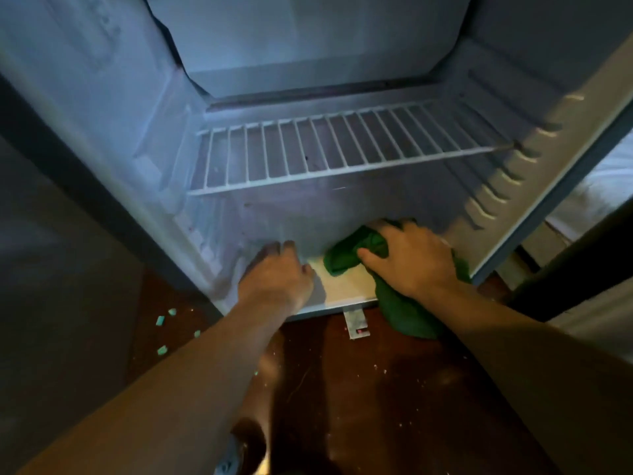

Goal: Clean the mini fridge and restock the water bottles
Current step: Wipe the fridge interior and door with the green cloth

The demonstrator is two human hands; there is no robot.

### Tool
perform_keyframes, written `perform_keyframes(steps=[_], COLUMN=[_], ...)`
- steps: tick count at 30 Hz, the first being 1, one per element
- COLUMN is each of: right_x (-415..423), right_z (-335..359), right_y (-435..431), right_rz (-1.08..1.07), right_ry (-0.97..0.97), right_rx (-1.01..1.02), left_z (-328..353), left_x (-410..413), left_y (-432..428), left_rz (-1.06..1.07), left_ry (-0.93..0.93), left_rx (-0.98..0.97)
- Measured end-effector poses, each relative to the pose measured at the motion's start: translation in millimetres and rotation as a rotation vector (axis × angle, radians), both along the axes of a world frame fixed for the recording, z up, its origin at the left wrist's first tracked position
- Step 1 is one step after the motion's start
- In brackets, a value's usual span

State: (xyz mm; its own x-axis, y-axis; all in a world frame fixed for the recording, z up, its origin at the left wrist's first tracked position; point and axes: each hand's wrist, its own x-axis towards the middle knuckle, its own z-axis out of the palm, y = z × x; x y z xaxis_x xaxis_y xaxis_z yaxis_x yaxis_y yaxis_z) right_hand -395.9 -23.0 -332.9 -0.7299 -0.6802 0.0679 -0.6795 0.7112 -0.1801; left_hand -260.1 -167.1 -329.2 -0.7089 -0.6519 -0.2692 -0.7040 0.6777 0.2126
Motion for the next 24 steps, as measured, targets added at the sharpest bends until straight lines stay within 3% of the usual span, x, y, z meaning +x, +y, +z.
perform_keyframes(steps=[4,8,13,20,24], right_x=[-1.8,-18.7,-43.0,5.3,-4.3], right_z=[-22.3,-26.1,-18.9,-18.1,-17.2], right_y=[-12.7,-34.8,-79.9,16.9,-13.7], right_rz=[0.076,0.043,-0.037,0.205,0.117], right_ry=[0.181,0.221,0.074,0.21,0.238], right_rx=[0.122,0.06,0.084,0.034,0.091], left_z=[-43.1,-56.6,-60.3,-67.0,-61.5], left_x=[-17.1,-16.7,-12.6,-14.8,-13.9], left_y=[1.3,8.6,4.1,7.4,9.0], left_rz=[0.023,0.024,0.011,0.034,0.018], left_ry=[0.089,0.22,0.212,0.257,0.249], left_rx=[-0.19,-0.386,-0.384,-0.401,-0.423])
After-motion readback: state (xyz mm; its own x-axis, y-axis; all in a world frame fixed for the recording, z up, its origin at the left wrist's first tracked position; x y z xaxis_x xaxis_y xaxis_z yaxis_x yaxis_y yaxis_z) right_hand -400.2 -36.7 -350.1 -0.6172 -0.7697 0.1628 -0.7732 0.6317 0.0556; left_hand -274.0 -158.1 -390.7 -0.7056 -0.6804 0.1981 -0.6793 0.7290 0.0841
